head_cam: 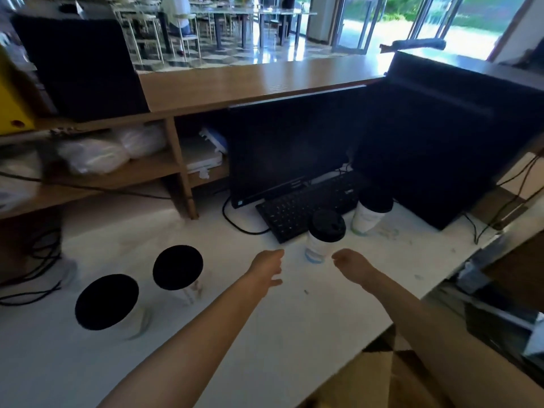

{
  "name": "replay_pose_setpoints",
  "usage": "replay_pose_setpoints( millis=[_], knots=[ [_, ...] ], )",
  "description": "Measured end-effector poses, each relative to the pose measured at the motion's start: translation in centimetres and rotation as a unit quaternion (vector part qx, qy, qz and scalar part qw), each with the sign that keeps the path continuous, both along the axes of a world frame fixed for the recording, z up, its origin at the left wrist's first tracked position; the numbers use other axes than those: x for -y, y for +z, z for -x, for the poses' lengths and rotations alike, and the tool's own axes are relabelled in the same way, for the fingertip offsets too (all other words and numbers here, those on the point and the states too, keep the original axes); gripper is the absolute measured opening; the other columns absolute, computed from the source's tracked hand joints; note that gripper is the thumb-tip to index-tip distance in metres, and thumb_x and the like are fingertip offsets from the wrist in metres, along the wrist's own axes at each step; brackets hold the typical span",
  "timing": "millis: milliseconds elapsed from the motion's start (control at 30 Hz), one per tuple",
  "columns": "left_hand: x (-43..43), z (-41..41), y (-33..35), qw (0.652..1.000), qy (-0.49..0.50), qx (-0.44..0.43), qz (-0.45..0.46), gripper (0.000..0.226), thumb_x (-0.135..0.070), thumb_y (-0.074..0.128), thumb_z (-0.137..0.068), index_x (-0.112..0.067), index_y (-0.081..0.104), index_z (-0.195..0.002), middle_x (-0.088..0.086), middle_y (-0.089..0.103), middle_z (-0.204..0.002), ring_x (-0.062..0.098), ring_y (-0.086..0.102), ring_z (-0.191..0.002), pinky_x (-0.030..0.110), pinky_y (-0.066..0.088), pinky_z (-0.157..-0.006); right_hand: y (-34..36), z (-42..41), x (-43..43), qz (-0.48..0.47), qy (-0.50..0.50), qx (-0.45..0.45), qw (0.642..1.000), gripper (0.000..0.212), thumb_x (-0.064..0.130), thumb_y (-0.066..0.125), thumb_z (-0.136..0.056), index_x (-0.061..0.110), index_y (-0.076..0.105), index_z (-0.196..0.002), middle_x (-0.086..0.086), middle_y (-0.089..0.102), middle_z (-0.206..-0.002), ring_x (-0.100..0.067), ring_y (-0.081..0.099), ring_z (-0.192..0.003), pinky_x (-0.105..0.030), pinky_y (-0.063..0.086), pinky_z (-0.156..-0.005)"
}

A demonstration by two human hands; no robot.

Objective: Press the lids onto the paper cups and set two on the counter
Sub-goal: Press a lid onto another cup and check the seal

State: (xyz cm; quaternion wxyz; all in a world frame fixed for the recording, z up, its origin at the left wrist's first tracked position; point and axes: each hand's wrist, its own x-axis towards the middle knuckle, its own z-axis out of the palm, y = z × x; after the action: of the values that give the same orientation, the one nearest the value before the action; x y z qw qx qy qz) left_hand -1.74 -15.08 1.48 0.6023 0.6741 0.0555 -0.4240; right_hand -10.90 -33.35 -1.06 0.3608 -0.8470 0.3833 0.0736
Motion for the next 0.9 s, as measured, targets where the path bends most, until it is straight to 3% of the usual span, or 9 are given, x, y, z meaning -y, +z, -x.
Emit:
replay_pose_setpoints(
  millis=[100,233,333,400,467,567,700,800,900],
  knots=[
    [3.7,-0.8,0.7,0.991,-0.012,0.120,-0.049,0.045,-0.037,0.041,-0.097,-0.012,0.045,-0.134,0.009,0.049,-0.132,0.025,0.050,-0.118,0.039,0.045,-0.101,0.7,-1.4,3.8,-0.026,-0.026,0.042,0.998,0.033,0.005,0.042,-0.095,0.001,0.053,-0.126,-0.019,0.054,-0.131,-0.035,0.051,-0.120,-0.038,0.040,-0.098],
    [8.1,-0.9,1.2,0.971,0.011,0.236,-0.037,0.040,-0.039,0.040,-0.097,-0.017,0.052,-0.128,0.003,0.054,-0.131,0.019,0.052,-0.116,0.029,0.040,-0.099,1.4,-4.8,6.7,-0.085,-0.098,0.166,0.978,0.032,0.015,0.038,-0.098,0.002,0.052,-0.123,-0.020,0.056,-0.123,-0.030,0.054,-0.107,-0.044,0.042,-0.097],
    [11.7,-0.8,1.0,0.956,0.031,0.287,-0.048,0.041,-0.037,0.037,-0.099,-0.015,0.050,-0.131,0.003,0.054,-0.134,0.017,0.051,-0.119,0.026,0.036,-0.095,1.7,-6.8,7.1,-0.095,-0.069,0.196,0.974,0.043,0.033,0.029,-0.101,0.004,0.053,-0.123,-0.013,0.059,-0.118,-0.028,0.053,-0.113,-0.041,0.040,-0.101],
    [13.7,-0.9,0.0,0.949,0.045,0.304,-0.075,0.041,-0.034,0.033,-0.100,-0.014,0.048,-0.133,0.005,0.053,-0.135,0.019,0.050,-0.122,0.026,0.036,-0.096,1.5,-7.3,7.0,-0.130,-0.008,0.188,0.973,0.045,0.038,0.029,-0.101,0.009,0.052,-0.127,-0.002,0.056,-0.117,-0.017,0.050,-0.112,-0.033,0.036,-0.101],
    [15.0,-0.8,-1.2,0.942,0.083,0.314,-0.084,0.037,-0.028,0.031,-0.101,-0.012,0.053,-0.126,0.007,0.058,-0.125,0.017,0.054,-0.112,0.023,0.038,-0.090,1.0,-7.6,6.9,-0.151,0.047,0.196,0.968,0.038,0.034,0.035,-0.100,0.012,0.057,-0.121,0.000,0.057,-0.112,-0.015,0.052,-0.107,-0.030,0.038,-0.096],
    [15.5,-0.6,-2.2,0.936,0.118,0.321,-0.085,0.032,-0.024,0.032,-0.101,-0.012,0.058,-0.116,0.003,0.062,-0.107,0.011,0.054,-0.095,0.024,0.041,-0.084,-0.4,-7.7,6.8,-0.160,0.053,0.235,0.957,0.028,0.026,0.041,-0.099,0.011,0.060,-0.112,0.000,0.061,-0.103,-0.015,0.056,-0.098,-0.026,0.044,-0.085],
    [15.6,-1.0,-3.1,0.931,0.120,0.337,-0.078,0.031,-0.023,0.031,-0.102,-0.014,0.058,-0.115,-0.005,0.058,-0.099,0.006,0.054,-0.088,0.020,0.042,-0.080,-1.0,-7.9,7.2,-0.153,0.074,0.248,0.954,0.025,0.023,0.040,-0.099,0.012,0.060,-0.111,0.004,0.059,-0.095,-0.004,0.054,-0.082,-0.004,0.040,-0.067],
    [15.7,-1.1,-3.7,0.926,0.122,0.349,-0.075,0.030,-0.021,0.031,-0.102,-0.015,0.059,-0.113,-0.008,0.057,-0.095,-0.003,0.053,-0.084,0.012,0.043,-0.077,-1.3,-8.1,7.4,-0.157,0.079,0.256,0.950,0.024,0.022,0.040,-0.099,0.013,0.059,-0.110,0.004,0.058,-0.094,-0.003,0.053,-0.082,-0.005,0.040,-0.067],
    [15.8,-1.2,-3.9,0.928,0.129,0.345,-0.061,0.030,-0.021,0.032,-0.101,-0.015,0.059,-0.113,-0.006,0.059,-0.099,0.004,0.056,-0.089,0.020,0.045,-0.084,-1.4,-8.0,7.2,-0.171,0.072,0.265,0.946,0.022,0.020,0.041,-0.099,0.012,0.059,-0.108,0.007,0.057,-0.089,0.000,0.053,-0.080,-0.005,0.041,-0.067]
  ],
)
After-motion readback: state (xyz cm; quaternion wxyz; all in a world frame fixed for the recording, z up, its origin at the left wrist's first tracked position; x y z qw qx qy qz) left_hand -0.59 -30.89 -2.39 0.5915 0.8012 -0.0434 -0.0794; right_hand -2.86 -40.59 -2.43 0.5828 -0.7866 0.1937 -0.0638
